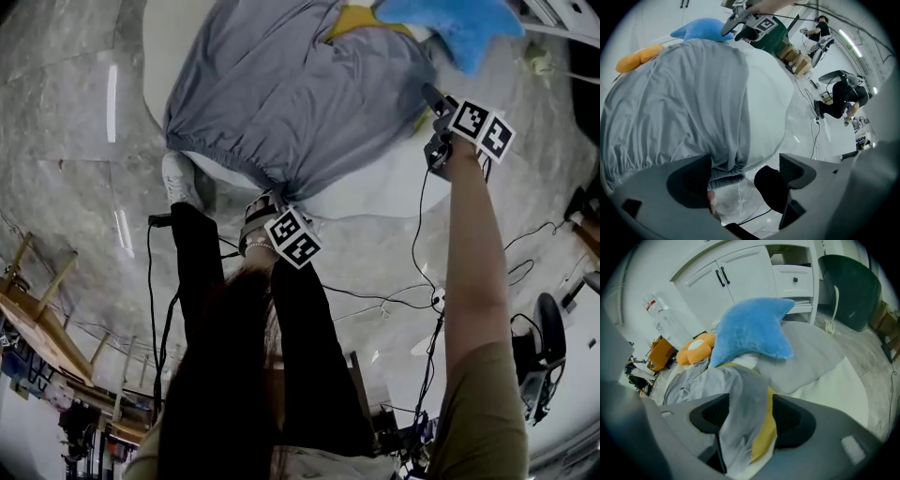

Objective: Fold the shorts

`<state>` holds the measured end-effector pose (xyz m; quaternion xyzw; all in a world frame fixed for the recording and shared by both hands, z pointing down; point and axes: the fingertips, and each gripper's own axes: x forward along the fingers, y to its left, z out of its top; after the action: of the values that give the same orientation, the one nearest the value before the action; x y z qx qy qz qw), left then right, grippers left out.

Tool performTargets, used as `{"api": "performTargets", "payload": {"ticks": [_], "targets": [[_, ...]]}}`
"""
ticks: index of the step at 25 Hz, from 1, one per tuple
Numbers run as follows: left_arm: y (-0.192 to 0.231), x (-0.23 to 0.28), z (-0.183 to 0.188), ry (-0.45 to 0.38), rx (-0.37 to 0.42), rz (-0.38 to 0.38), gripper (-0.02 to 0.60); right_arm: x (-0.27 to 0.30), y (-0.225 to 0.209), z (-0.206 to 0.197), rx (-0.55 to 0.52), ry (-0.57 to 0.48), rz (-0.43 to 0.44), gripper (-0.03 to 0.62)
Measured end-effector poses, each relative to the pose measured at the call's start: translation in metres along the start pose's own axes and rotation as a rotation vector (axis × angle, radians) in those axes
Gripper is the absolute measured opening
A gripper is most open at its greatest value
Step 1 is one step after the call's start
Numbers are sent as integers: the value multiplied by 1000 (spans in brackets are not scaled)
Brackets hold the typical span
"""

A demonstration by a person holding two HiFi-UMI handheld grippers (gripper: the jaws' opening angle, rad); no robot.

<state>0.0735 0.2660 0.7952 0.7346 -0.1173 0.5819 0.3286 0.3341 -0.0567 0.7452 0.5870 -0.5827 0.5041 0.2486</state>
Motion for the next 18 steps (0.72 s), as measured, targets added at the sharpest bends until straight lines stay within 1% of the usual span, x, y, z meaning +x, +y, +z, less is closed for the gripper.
{"api": "performTargets", "payload": {"ticks": [4, 7, 9, 12, 14, 15, 17, 18], "targets": [[5, 16, -1, 11, 10, 8, 440, 26, -12, 2, -10, 2, -41, 290], [7, 21, 2, 5, 25, 21, 440, 39, -20, 9, -2, -12, -52, 288], [8, 21, 6, -3, 22, 28, 440, 45, -23, 12, 32, -14, -34, 287], [9, 22, 6, -12, 14, 44, 440, 51, -22, 11, 120, -12, 35, 264], [9, 25, 2, -2, 19, 57, 440, 51, -19, 6, 169, -3, 88, 230], [8, 26, 0, 4, 21, 60, 439, 50, -18, 4, 177, 8, 110, 219], [9, 27, -1, 11, 23, 68, 436, 46, -18, 1, 159, 38, 146, 146], [10, 26, -2, 13, 26, 78, 424, 43, -18, 0, 147, 54, 161, 92]]}}
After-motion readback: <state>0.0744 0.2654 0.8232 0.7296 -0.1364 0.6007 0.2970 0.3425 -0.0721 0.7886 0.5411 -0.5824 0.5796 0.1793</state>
